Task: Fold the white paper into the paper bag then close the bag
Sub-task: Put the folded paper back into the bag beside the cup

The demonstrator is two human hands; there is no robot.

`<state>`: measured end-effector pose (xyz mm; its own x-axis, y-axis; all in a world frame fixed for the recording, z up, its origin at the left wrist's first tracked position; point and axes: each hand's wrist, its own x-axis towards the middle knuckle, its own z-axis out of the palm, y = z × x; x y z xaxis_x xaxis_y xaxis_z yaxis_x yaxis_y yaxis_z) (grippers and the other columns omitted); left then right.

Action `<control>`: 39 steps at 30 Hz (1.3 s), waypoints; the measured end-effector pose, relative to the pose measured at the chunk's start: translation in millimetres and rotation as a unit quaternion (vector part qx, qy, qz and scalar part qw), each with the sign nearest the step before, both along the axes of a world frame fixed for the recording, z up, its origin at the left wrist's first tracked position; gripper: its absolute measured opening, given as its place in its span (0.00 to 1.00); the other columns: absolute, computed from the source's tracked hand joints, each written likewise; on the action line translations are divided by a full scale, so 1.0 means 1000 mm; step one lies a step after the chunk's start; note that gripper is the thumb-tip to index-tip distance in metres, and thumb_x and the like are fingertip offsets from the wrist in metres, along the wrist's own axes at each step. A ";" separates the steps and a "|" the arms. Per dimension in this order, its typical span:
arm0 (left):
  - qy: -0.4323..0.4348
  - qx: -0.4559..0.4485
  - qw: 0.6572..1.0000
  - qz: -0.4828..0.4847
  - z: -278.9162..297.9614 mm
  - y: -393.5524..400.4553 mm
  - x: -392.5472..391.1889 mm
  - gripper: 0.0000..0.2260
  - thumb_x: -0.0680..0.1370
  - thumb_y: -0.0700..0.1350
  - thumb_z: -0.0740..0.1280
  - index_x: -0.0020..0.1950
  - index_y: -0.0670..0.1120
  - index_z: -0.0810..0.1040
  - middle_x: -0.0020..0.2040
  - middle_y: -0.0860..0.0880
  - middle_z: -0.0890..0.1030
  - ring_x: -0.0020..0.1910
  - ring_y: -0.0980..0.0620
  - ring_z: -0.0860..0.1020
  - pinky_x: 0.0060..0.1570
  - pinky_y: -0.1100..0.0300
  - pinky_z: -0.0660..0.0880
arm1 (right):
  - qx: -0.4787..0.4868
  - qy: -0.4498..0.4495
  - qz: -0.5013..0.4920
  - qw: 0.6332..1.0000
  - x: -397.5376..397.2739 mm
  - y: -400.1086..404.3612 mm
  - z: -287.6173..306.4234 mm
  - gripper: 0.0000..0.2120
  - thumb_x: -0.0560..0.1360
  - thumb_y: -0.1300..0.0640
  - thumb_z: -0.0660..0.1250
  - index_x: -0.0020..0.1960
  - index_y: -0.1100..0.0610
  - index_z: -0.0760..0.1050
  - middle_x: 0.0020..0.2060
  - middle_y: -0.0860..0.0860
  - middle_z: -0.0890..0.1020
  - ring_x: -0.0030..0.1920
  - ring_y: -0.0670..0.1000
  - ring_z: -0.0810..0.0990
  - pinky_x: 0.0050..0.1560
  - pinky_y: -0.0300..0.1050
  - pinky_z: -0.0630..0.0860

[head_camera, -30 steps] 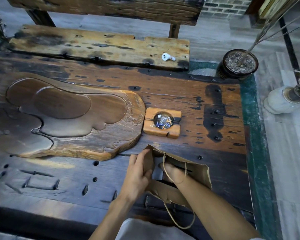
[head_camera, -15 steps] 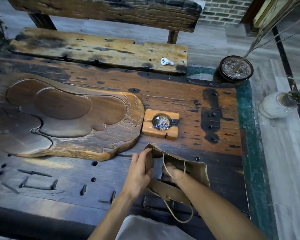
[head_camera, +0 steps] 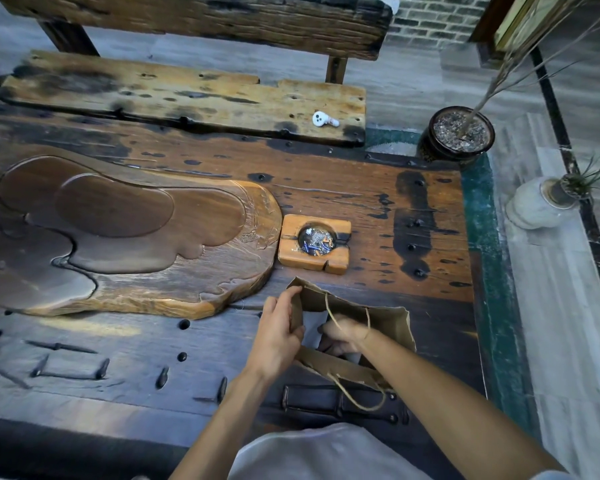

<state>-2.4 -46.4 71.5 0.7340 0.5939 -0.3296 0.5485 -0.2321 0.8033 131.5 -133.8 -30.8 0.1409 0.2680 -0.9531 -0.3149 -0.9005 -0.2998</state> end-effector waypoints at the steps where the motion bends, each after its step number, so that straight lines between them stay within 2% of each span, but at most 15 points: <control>1: -0.001 -0.001 1.000 -0.003 0.000 0.000 0.002 0.32 0.71 0.32 0.67 0.72 0.51 0.66 0.51 0.50 0.68 0.49 0.55 0.68 0.52 0.68 0.63 | -0.007 -0.012 0.035 0.999 0.003 0.000 0.003 0.11 0.81 0.61 0.57 0.57 0.62 0.76 0.39 0.56 0.82 0.37 0.52 0.82 0.30 0.43 0.80; 4: -0.003 -0.007 1.000 -0.010 -0.001 -0.002 0.007 0.32 0.71 0.32 0.67 0.72 0.52 0.66 0.52 0.50 0.68 0.51 0.54 0.69 0.51 0.70 0.62 | -0.027 -0.054 0.125 0.990 0.012 0.000 0.017 0.13 0.81 0.63 0.55 0.64 0.62 0.70 0.37 0.57 0.82 0.35 0.52 0.83 0.28 0.43 0.80; 8: -0.004 -0.011 1.000 -0.018 -0.001 0.000 0.008 0.31 0.72 0.32 0.67 0.71 0.53 0.66 0.52 0.50 0.68 0.51 0.55 0.69 0.51 0.71 0.62 | -0.015 -0.177 0.272 0.946 0.024 -0.004 0.026 0.07 0.78 0.66 0.61 0.46 0.61 0.76 0.39 0.55 0.82 0.36 0.51 0.81 0.30 0.36 0.78; 11: -0.008 -0.004 1.000 -0.021 -0.003 0.000 0.007 0.31 0.71 0.31 0.68 0.70 0.53 0.68 0.50 0.51 0.68 0.49 0.55 0.69 0.49 0.71 0.62 | 0.013 -0.248 0.403 0.881 0.026 -0.013 0.039 0.17 0.76 0.69 0.61 0.62 0.58 0.78 0.61 0.57 0.80 0.60 0.55 0.80 0.55 0.42 0.78; 13: -0.011 -0.004 1.000 -0.020 -0.004 0.000 0.007 0.31 0.71 0.32 0.68 0.70 0.52 0.68 0.48 0.51 0.68 0.48 0.55 0.69 0.48 0.71 0.62 | 0.009 -0.237 0.472 0.849 0.023 -0.020 0.046 0.23 0.76 0.71 0.60 0.69 0.57 0.72 0.67 0.58 0.75 0.63 0.55 0.77 0.60 0.46 0.75; 15: -0.011 -0.007 1.000 -0.018 -0.004 0.001 0.006 0.31 0.72 0.32 0.68 0.70 0.53 0.68 0.49 0.51 0.68 0.48 0.56 0.69 0.49 0.71 0.62 | 0.009 -0.227 0.484 0.845 0.023 -0.031 0.030 0.23 0.77 0.61 0.64 0.71 0.55 0.70 0.68 0.57 0.73 0.63 0.56 0.76 0.62 0.48 0.74; 16: -0.011 -0.008 1.000 -0.018 -0.003 0.001 0.006 0.31 0.72 0.32 0.68 0.70 0.53 0.68 0.49 0.51 0.68 0.47 0.57 0.69 0.49 0.71 0.62 | 0.000 -0.220 0.458 0.861 0.024 -0.036 0.019 0.28 0.74 0.45 0.67 0.71 0.52 0.69 0.69 0.56 0.73 0.66 0.57 0.75 0.66 0.51 0.73; 18: -0.013 -0.008 1.000 -0.019 -0.002 0.001 0.006 0.30 0.72 0.32 0.68 0.71 0.53 0.68 0.49 0.52 0.68 0.45 0.59 0.69 0.49 0.71 0.64 | 0.015 -0.203 0.334 0.920 0.048 -0.069 -0.085 0.58 0.51 0.17 0.63 0.72 0.50 0.69 0.73 0.52 0.71 0.71 0.55 0.71 0.71 0.53 0.69; 20: -0.014 -0.012 1.000 -0.019 0.000 0.002 0.006 0.30 0.72 0.32 0.68 0.71 0.53 0.67 0.49 0.52 0.68 0.45 0.62 0.70 0.49 0.69 0.65 | 0.065 -0.168 0.260 0.949 0.055 -0.083 -0.152 0.71 0.41 0.16 0.65 0.75 0.55 0.65 0.76 0.56 0.66 0.74 0.55 0.67 0.73 0.54 0.67; 22: -0.014 -0.017 1.000 -0.017 0.000 0.003 0.006 0.30 0.73 0.32 0.67 0.71 0.53 0.67 0.49 0.52 0.68 0.46 0.63 0.70 0.47 0.71 0.64 | 0.002 -0.135 0.266 0.955 0.040 -0.056 -0.075 0.62 0.56 0.22 0.68 0.78 0.56 0.57 0.77 0.59 0.62 0.76 0.58 0.64 0.75 0.54 0.64; 24: -0.012 -0.017 1.000 -0.018 0.000 0.003 0.007 0.30 0.73 0.32 0.67 0.71 0.53 0.67 0.50 0.52 0.68 0.46 0.64 0.69 0.47 0.71 0.62 | -0.051 -0.202 0.336 0.919 0.024 -0.035 -0.015 0.37 0.77 0.32 0.56 0.80 0.47 0.51 0.78 0.58 0.60 0.77 0.59 0.61 0.77 0.52 0.59; 27: -0.007 -0.015 1.000 -0.018 0.001 0.003 0.009 0.30 0.73 0.33 0.67 0.71 0.54 0.66 0.50 0.51 0.69 0.47 0.64 0.69 0.49 0.71 0.63 | -0.042 -0.227 0.390 0.892 0.019 -0.030 -0.001 0.35 0.77 0.31 0.50 0.79 0.45 0.54 0.78 0.55 0.61 0.77 0.56 0.61 0.77 0.50 0.57; 30: -0.005 -0.014 1.000 -0.004 0.002 0.005 0.010 0.30 0.73 0.34 0.68 0.71 0.54 0.67 0.49 0.52 0.69 0.46 0.63 0.70 0.52 0.67 0.66 | -0.045 -0.255 0.405 0.877 0.021 -0.030 -0.018 0.27 0.83 0.42 0.46 0.80 0.48 0.51 0.77 0.57 0.64 0.76 0.59 0.64 0.77 0.52 0.57; 36: 0.002 -0.013 1.000 -0.005 0.000 0.008 0.012 0.30 0.73 0.33 0.68 0.71 0.54 0.67 0.51 0.51 0.69 0.49 0.56 0.69 0.54 0.65 0.67 | -0.016 -0.265 0.390 0.882 0.019 -0.029 -0.005 0.33 0.77 0.32 0.52 0.74 0.51 0.66 0.71 0.56 0.72 0.70 0.60 0.72 0.71 0.56 0.68; 39: 0.000 -0.013 1.000 -0.007 -0.001 0.008 0.013 0.30 0.73 0.33 0.68 0.71 0.54 0.67 0.50 0.52 0.69 0.48 0.57 0.69 0.50 0.69 0.65 | -0.037 -0.251 0.365 0.896 0.019 -0.029 0.008 0.24 0.82 0.55 0.57 0.78 0.55 0.59 0.72 0.60 0.70 0.70 0.61 0.71 0.69 0.52 0.68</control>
